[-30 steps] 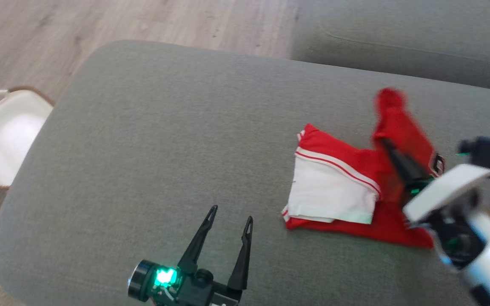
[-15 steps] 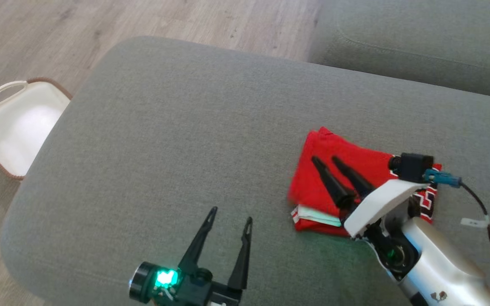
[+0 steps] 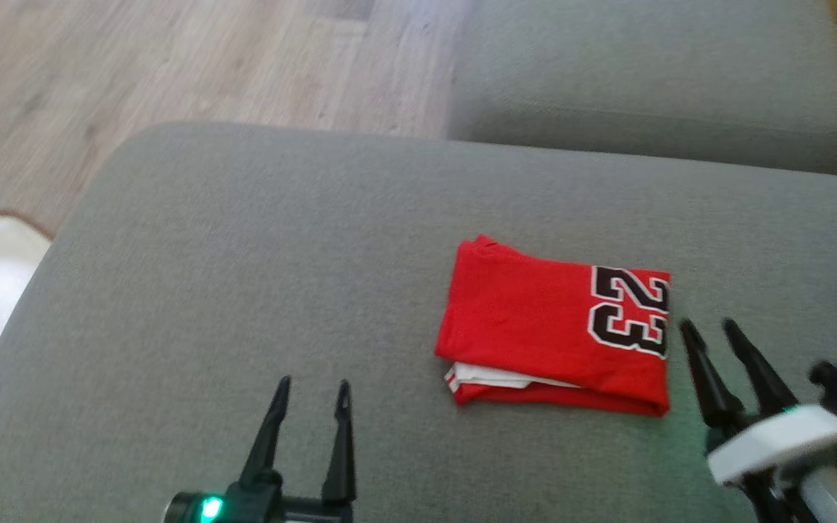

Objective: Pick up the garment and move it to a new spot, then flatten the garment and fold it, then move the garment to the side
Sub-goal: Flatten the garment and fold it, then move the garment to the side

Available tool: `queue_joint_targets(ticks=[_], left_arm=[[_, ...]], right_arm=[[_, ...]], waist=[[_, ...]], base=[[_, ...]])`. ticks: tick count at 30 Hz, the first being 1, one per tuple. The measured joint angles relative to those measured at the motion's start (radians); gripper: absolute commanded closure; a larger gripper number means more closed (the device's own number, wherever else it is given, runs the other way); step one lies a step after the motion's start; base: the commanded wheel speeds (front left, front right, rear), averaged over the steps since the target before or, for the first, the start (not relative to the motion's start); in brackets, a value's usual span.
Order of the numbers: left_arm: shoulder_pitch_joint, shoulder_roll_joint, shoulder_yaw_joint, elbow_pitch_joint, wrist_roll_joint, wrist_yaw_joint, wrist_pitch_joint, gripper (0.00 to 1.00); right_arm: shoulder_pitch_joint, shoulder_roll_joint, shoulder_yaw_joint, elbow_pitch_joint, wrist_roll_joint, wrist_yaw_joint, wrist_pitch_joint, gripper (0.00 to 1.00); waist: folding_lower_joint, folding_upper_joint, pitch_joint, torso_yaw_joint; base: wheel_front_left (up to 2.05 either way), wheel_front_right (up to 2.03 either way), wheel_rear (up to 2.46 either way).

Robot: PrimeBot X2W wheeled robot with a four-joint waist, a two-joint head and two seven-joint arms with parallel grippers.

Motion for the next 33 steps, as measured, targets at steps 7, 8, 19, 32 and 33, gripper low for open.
queue_joint_targets(ticks=[7, 8, 19, 32, 33], left_arm=[[0.076, -0.001, 0.078, 0.0, 0.015, -0.018, 0.0, 0.0], [0.089, -0.001, 0.088, -0.001, 0.022, -0.018, 0.0, 0.0], [0.214, 0.003, 0.189, -0.058, 0.091, -0.08, 0.0, 0.0], [0.23, 0.0, 0.235, -0.034, 0.126, -0.121, 0.0, 0.0], [0.233, 0.0, 0.239, -0.032, 0.126, -0.123, 0.0, 0.0]], right_arm=[[0.153, 0.079, -0.21, -0.032, -0.288, 0.0, -0.003, 0.0], [0.177, 0.1, -0.233, -0.044, -0.34, 0.0, -0.003, 0.0], [0.375, 0.275, -0.407, -0.219, -0.663, 0.0, -0.003, 0.0], [0.421, 0.313, -0.413, -0.237, -0.702, 0.0, -0.003, 0.0], [0.421, 0.313, -0.413, -0.236, -0.702, 0.0, -0.003, 0.0]], waist=[[-0.0002, 0.0, -0.062, -0.062], [-0.0002, 0.0, -0.069, -0.071], [-0.0001, 0.0, -0.134, -0.114], [0.0, 0.0, -0.154, -0.107], [0.0, 0.0, -0.154, -0.107]], base=[[0.0, 0.0, 0.0], [0.0, 0.0, 0.0], [0.0, 0.0, 0.0], [0.0, 0.0, 0.0], [0.0, 0.0, 0.0]])
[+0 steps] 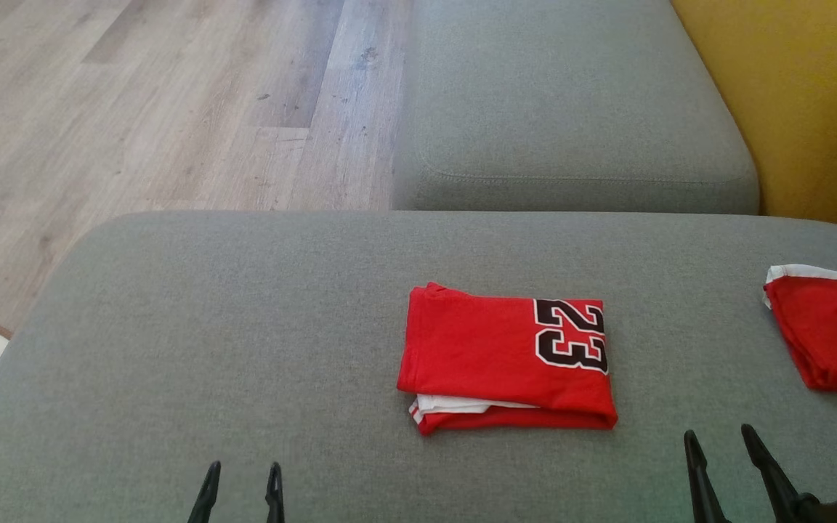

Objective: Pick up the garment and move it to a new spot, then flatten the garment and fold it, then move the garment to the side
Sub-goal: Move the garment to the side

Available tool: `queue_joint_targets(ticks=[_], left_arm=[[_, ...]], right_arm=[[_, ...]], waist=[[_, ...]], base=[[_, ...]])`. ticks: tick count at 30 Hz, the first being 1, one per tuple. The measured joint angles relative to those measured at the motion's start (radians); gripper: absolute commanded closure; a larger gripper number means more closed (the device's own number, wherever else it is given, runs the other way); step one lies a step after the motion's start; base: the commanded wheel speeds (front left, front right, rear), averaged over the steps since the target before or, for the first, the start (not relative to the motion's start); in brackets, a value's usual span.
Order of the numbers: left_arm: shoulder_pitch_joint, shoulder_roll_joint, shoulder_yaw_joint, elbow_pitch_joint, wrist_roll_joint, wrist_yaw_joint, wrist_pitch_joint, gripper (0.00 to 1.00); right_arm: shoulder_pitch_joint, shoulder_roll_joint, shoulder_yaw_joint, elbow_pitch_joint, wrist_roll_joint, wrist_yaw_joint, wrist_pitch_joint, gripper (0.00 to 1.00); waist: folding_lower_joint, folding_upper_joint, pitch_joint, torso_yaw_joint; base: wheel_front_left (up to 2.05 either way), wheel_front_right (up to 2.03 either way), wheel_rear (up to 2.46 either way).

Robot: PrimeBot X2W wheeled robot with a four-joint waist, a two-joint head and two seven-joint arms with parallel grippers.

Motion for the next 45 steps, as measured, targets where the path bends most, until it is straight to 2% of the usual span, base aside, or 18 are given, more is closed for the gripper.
queue_joint_targets(ticks=[10, 26, 32, 38, 45], left_arm=[[0.005, -0.007, 0.012, 0.006, 0.009, -0.017, 0.0, 0.0], [0.005, -0.014, 0.012, 0.01, 0.014, -0.018, 0.0, 0.0], [0.004, -0.016, 0.006, 0.016, -0.023, -0.006, 0.0, 0.0], [-0.005, -0.016, -0.022, 0.0, -0.074, 0.041, 0.0, 0.0], [-0.052, -0.017, -0.076, -0.006, -0.09, 0.063, 0.0, 0.0]], right_arm=[[-0.001, 0.001, 0.003, 0.005, 0.0, 0.0, 0.0, 0.0], [-0.001, 0.002, 0.002, 0.005, -0.01, 0.0, 0.0, 0.0], [-0.001, -0.009, 0.007, 0.005, -0.01, 0.0, 0.0, 0.0], [-0.017, -0.053, 0.009, 0.022, -0.009, 0.0, 0.0, 0.0], [-0.159, -0.121, 0.04, 0.106, 0.013, 0.0, 0.0, 0.0]], waist=[[0.0, 0.0, 0.001, 0.0], [0.0, 0.0, 0.018, -0.002], [0.0001, 0.0, 0.039, 0.005], [0.0001, 0.0, 0.076, 0.012], [0.0002, 0.0, 0.134, 0.02]], base=[[0.0, 0.0, 0.0], [0.0, 0.0, 0.0], [0.0, 0.0, 0.0], [0.0, 0.0, 0.0], [0.0, 0.0, 0.0]])
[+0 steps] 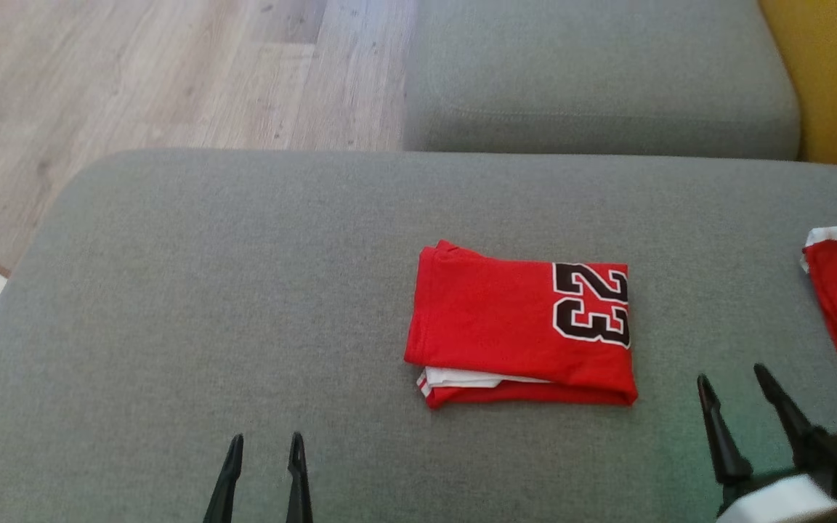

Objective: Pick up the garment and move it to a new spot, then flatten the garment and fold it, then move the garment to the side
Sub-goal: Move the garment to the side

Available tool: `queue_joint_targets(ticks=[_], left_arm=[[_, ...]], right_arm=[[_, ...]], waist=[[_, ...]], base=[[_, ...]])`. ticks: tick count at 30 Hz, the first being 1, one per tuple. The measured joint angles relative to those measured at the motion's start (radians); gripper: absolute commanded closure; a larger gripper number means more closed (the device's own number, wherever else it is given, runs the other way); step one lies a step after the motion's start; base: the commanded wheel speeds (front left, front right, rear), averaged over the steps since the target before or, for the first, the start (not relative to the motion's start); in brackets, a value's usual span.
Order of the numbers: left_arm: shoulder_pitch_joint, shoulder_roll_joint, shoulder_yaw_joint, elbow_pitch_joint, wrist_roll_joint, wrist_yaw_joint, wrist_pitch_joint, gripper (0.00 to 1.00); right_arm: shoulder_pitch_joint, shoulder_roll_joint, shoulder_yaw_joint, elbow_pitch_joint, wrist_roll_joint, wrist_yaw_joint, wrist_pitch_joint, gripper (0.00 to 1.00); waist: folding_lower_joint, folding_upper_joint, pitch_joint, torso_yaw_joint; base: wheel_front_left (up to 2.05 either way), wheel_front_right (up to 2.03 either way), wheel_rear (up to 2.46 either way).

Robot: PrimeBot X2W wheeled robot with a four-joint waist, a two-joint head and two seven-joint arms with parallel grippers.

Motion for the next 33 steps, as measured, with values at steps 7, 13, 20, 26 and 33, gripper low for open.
queue_joint_targets(ticks=[7, 13, 20, 26, 33], left_arm=[[-0.031, 0.0, -0.03, -0.013, -0.01, 0.0, 0.0, 0.0], [-0.063, 0.0, -0.07, -0.01, 0.005, 0.009, 0.0, 0.0], [-0.141, -0.003, -0.116, -0.02, 0.012, 0.009, 0.0, 0.0], [-0.154, -0.004, -0.148, -0.019, 0.012, 0.019, 0.0, 0.0], [-0.174, -0.004, -0.15, -0.022, 0.027, 0.028, 0.0, 0.0]], right_arm=[[-0.137, -0.037, 0.049, 0.165, 0.099, 0.0, 0.004, 0.0], [-0.283, -0.081, 0.141, 0.247, 0.269, 0.0, 0.152, 0.0], [-0.422, -0.127, 0.231, 0.292, 0.461, 0.0, 0.324, 0.0], [-0.464, -0.131, 0.347, 0.349, 0.599, 0.0, 0.438, 0.0], [-0.49, -0.143, 0.412, 0.342, 0.674, 0.0, 0.379, 1.0]], waist=[[0.0, 0.0, 0.039, 0.015], [0.0, 0.0, 0.086, 0.023], [0.0002, 0.0, 0.159, 0.03], [0.0, 0.0, 0.192, 0.034], [-0.0002, 0.0, 0.201, -0.002]], base=[[0.0, 0.0, 0.0], [0.0, 0.0, 0.0], [0.0, 0.0, 0.0], [0.0, 0.0, 0.0], [0.0, 0.0, 0.0]])
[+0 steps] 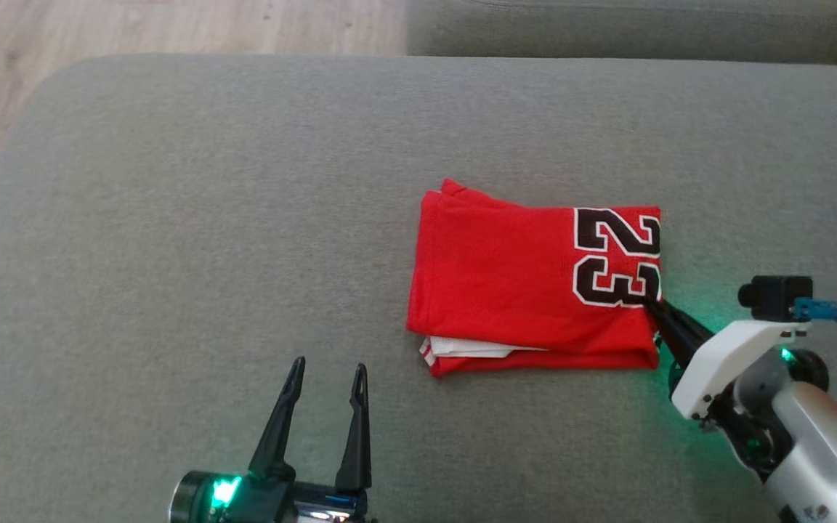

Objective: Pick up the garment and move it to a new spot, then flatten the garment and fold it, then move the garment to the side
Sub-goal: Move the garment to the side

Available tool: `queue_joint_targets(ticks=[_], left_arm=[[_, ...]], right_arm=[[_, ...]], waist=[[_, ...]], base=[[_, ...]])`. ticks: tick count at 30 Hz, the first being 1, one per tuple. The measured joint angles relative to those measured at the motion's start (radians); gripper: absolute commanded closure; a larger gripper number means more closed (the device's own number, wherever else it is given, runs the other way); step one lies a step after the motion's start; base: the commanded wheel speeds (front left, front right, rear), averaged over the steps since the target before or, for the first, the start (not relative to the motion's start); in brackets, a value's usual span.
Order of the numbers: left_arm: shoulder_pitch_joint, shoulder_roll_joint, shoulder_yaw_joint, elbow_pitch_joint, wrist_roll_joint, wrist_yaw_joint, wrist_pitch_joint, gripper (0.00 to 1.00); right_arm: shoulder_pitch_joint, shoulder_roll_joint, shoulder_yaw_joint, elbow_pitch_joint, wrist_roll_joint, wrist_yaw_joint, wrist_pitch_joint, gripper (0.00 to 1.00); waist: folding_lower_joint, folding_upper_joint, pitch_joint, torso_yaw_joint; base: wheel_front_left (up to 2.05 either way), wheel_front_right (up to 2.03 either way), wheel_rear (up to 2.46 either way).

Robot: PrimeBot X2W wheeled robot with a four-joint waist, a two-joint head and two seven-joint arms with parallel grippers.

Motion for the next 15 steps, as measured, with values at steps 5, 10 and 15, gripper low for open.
queue_joint_targets(ticks=[5, 10, 15], left_arm=[[-0.008, 0.0, 0.004, -0.023, 0.005, 0.009, 0.0, 0.0], [-0.071, -0.001, 0.0, -0.033, 0.021, 0.019, 0.0, 0.0], [-0.145, -0.002, -0.013, -0.029, 0.03, 0.026, 0.0, 0.0]], right_arm=[[-0.042, -0.1, 0.035, -0.025, 0.007, 0.0, -0.036, 1.0], [-0.125, -0.274, 0.03, -0.068, 0.007, 0.0, -0.053, 1.0], [-0.203, -0.422, 0.01, -0.112, 0.008, 0.0, -0.059, 1.0]], waist=[[0.0, 0.0, 0.02, -0.057], [0.0001, 0.0, 0.074, -0.122], [0.0002, 0.0, 0.148, -0.18]], base=[[0.0, 0.0, 0.0], [0.0, 0.0, 0.0], [0.0, 0.0, 0.0]])
